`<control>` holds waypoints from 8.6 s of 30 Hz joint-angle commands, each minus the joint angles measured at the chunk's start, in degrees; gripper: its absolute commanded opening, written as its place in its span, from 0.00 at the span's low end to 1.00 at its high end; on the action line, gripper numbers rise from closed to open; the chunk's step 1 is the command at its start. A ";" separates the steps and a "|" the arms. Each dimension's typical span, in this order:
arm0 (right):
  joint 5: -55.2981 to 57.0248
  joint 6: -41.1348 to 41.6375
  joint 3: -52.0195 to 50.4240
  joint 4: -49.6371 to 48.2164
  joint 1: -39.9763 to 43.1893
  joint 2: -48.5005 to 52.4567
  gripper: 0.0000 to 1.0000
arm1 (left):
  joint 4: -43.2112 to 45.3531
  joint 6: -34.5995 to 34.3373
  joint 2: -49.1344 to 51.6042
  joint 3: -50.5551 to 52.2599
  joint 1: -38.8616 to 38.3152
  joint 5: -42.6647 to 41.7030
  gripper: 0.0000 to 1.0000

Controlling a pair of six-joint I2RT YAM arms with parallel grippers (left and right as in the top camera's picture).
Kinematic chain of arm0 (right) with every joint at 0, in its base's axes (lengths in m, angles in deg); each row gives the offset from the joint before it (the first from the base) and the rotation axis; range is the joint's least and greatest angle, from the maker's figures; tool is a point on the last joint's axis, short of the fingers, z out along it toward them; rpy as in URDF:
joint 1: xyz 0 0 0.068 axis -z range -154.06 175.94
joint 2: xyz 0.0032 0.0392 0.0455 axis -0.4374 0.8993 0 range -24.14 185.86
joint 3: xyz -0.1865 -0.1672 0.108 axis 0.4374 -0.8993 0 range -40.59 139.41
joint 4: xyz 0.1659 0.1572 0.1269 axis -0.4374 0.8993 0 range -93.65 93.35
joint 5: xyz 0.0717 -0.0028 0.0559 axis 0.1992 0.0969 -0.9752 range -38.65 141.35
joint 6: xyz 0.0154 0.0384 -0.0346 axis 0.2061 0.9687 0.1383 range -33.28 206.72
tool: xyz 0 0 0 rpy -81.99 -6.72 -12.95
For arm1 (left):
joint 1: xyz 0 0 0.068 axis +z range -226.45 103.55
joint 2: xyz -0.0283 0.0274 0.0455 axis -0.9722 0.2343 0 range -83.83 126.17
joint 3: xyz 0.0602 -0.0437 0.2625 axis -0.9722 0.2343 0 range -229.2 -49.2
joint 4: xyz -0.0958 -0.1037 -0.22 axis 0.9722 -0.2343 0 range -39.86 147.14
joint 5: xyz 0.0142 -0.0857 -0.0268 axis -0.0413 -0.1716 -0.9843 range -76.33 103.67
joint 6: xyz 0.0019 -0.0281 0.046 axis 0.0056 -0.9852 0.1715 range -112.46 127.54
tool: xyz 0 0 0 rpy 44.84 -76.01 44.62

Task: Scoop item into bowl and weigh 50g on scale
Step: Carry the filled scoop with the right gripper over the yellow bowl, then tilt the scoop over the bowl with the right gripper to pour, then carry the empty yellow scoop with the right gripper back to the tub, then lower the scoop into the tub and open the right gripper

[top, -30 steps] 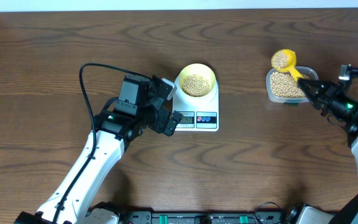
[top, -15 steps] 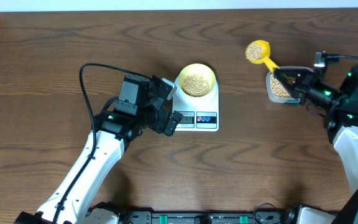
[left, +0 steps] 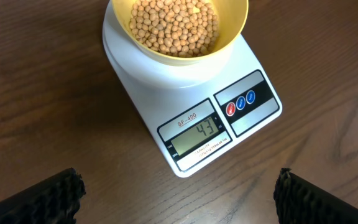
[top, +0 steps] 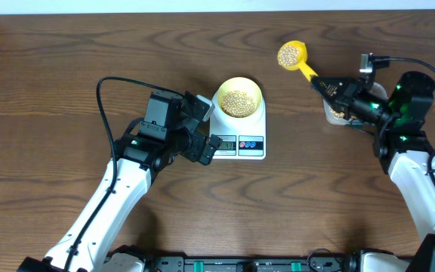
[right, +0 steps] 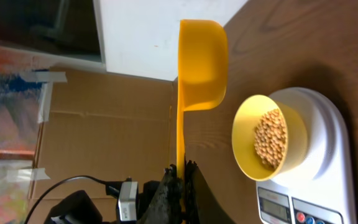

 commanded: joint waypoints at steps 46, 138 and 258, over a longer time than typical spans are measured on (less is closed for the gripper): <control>3.30 -29.22 0.13 -8.79 -14.88 13.16 0.01 | 0.04 0.33 0.39 0.33 0.24 -0.48 1.00; 9.31 -60.48 0.15 3.08 -12.46 12.96 0.01 | 0.04 0.33 0.39 0.33 0.26 -0.48 1.00; 0.00 -38.18 0.17 34.10 27.28 6.54 0.01 | 0.04 0.31 0.39 0.33 0.24 -0.48 1.00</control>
